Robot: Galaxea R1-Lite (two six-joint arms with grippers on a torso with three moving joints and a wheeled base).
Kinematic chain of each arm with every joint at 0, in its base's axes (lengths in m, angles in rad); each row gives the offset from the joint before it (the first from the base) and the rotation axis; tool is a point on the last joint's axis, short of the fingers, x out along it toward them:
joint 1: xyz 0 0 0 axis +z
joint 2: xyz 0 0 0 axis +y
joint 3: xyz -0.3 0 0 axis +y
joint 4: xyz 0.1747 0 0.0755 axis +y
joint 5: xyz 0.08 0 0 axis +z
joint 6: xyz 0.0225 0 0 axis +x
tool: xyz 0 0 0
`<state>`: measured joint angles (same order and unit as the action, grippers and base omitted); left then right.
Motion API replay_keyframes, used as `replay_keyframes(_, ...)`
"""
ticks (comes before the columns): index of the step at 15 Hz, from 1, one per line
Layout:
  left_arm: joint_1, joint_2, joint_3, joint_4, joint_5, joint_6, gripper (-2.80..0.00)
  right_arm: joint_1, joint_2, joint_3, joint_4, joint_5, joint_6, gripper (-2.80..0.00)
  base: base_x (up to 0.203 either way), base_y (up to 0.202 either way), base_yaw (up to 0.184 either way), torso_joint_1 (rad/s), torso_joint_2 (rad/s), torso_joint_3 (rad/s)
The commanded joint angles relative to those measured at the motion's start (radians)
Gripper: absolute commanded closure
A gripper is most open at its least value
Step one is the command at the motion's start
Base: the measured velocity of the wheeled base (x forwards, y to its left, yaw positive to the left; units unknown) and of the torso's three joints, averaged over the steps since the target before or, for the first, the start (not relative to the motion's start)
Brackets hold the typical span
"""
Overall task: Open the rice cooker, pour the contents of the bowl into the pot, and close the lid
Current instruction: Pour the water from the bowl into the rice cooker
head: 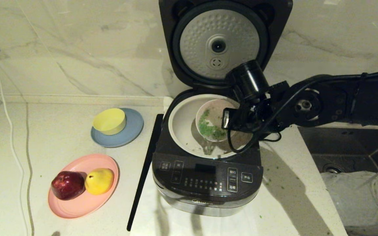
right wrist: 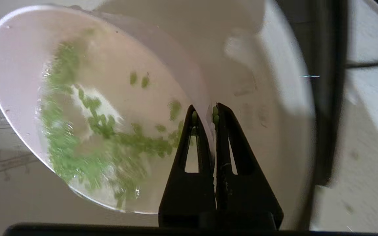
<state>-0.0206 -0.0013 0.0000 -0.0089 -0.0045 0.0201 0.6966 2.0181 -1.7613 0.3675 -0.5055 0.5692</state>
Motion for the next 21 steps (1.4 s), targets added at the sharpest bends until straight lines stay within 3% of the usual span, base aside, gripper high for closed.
replay_keyframes(1, 0.0, 0.0, 0.009, 0.0, 0.0, 0.0, 0.0, 0.012, -0.028, 0.13, -0.196, -0.013, -0.033, 0.0, 0.0, 0.0, 0.0, 0.0, 0.0, 0.0)
replay_keyframes(5, 0.001, 0.0, 0.009, 0.0, 0.0, 0.0, 0.0, 0.016, -0.053, 0.33, -0.597, -0.093, -0.182, 0.0, 0.0, 0.0, 0.0, 0.0, 0.0, 0.0)
replay_keyframes(11, -0.001, 0.0, 0.009, 0.0, 0.0, 0.0, 0.0, 0.036, -0.088, 0.502, -0.963, -0.132, -0.33, 0.0, 0.0, 0.0, 0.0, 0.0, 0.0, 0.0)
replay_keyframes(14, -0.001, 0.0, 0.009, 0.0, 0.0, 0.0, 0.0, 0.039, -0.052, 0.549, -1.181, -0.134, -0.444, 0.0, 0.0, 0.0, 0.0, 0.0, 0.0, 0.0)
replay_keyframes(21, 0.001, 0.0, 0.009, 0.0, 0.0, 0.0, 0.0, 0.043, -0.024, 0.599, -1.318, -0.136, -0.527, 0.0, 0.0, 0.0, 0.0, 0.0, 0.0, 0.0)
